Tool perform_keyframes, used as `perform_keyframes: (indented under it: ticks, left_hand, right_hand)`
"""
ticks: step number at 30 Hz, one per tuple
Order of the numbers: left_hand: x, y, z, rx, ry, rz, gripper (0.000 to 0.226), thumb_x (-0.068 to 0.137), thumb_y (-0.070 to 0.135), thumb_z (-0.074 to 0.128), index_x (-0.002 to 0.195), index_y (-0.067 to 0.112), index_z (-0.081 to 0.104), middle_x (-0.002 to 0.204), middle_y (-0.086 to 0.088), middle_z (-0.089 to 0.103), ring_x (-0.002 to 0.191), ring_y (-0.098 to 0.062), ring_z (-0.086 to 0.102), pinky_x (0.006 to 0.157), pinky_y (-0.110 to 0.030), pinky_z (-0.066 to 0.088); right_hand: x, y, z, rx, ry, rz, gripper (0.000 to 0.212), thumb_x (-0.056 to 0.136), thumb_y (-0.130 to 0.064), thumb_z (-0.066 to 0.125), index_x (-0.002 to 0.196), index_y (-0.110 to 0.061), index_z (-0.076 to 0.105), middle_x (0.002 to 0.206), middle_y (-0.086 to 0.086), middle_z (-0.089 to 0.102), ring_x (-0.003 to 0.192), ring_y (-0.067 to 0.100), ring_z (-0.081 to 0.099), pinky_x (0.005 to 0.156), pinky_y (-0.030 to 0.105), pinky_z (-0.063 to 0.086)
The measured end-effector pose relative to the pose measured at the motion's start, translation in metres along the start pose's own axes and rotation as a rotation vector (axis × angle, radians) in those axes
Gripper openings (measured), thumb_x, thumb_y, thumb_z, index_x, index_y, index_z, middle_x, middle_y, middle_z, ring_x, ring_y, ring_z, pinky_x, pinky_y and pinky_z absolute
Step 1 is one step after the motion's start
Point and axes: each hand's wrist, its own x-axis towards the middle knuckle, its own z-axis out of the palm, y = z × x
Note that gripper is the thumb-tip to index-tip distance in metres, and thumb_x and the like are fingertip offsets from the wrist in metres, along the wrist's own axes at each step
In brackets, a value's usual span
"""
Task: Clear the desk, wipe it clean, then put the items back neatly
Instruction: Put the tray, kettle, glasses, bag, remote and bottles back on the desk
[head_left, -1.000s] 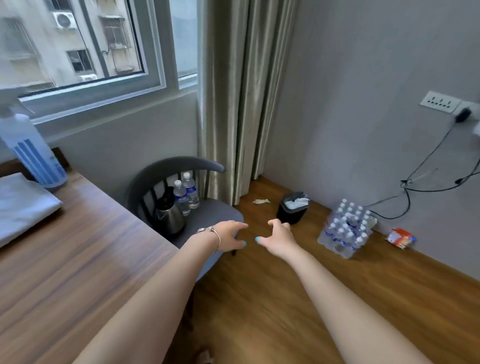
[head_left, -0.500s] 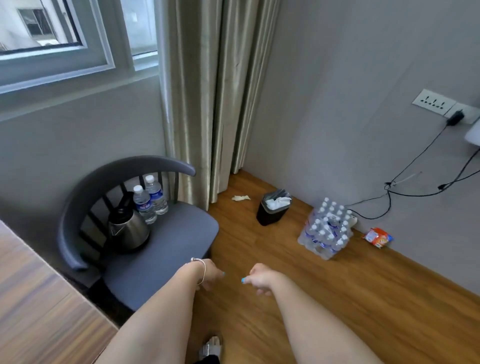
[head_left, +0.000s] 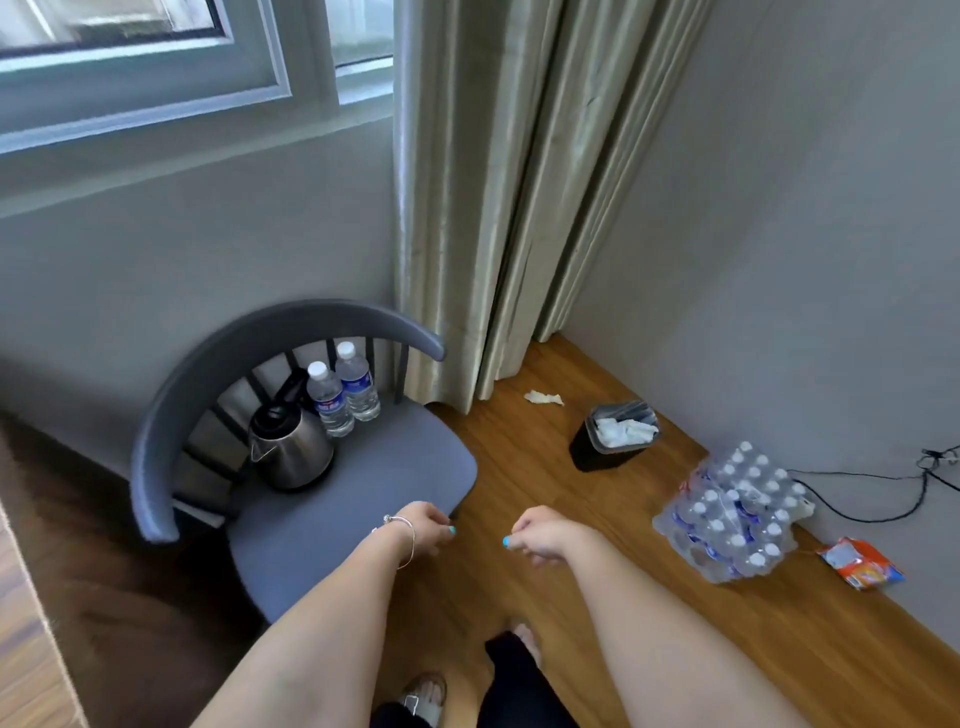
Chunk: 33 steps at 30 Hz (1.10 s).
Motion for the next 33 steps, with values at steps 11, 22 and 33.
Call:
perform_keyframes:
  ticks: [11, 22, 33]
  left_hand:
    - [0.041, 0.018, -0.003, -0.528, 0.281, -0.181, 0.030, 0.092, 0.018, 0.063, 0.120, 0.009, 0.059, 0.101, -0.003, 0.063, 0.058, -0.003, 0.059, 0.048, -0.013, 0.038]
    - [0.066, 0.042, -0.025, -0.889, 0.669, -0.149, 0.044, 0.089, 0.014, 0.066, 0.131, 0.015, 0.053, 0.123, -0.006, 0.058, 0.100, -0.014, 0.054, 0.063, -0.016, 0.043]
    - [0.105, 0.014, -0.126, -1.129, 0.863, 0.158, 0.041, 0.091, 0.012, 0.062, 0.130, 0.024, 0.054, 0.127, 0.003, 0.055, 0.104, 0.000, 0.055, 0.086, -0.015, 0.046]
  right_hand:
    - [0.084, -0.045, -0.069, -0.070, -0.184, -0.145, 0.032, 0.095, -0.027, 0.060, 0.125, -0.015, 0.059, 0.112, 0.004, 0.065, 0.090, 0.015, 0.065, 0.089, 0.032, 0.049]
    - [0.132, -0.100, -0.076, -0.081, -0.301, -0.256, 0.036, 0.093, -0.023, 0.064, 0.128, -0.020, 0.056, 0.115, 0.006, 0.063, 0.094, 0.019, 0.064, 0.086, 0.031, 0.048]
    - [0.187, -0.232, -0.056, 0.173, -0.002, -0.744, 0.055, 0.084, -0.010, 0.069, 0.133, -0.031, 0.053, 0.121, -0.003, 0.052, 0.091, 0.003, 0.053, 0.081, 0.018, 0.046]
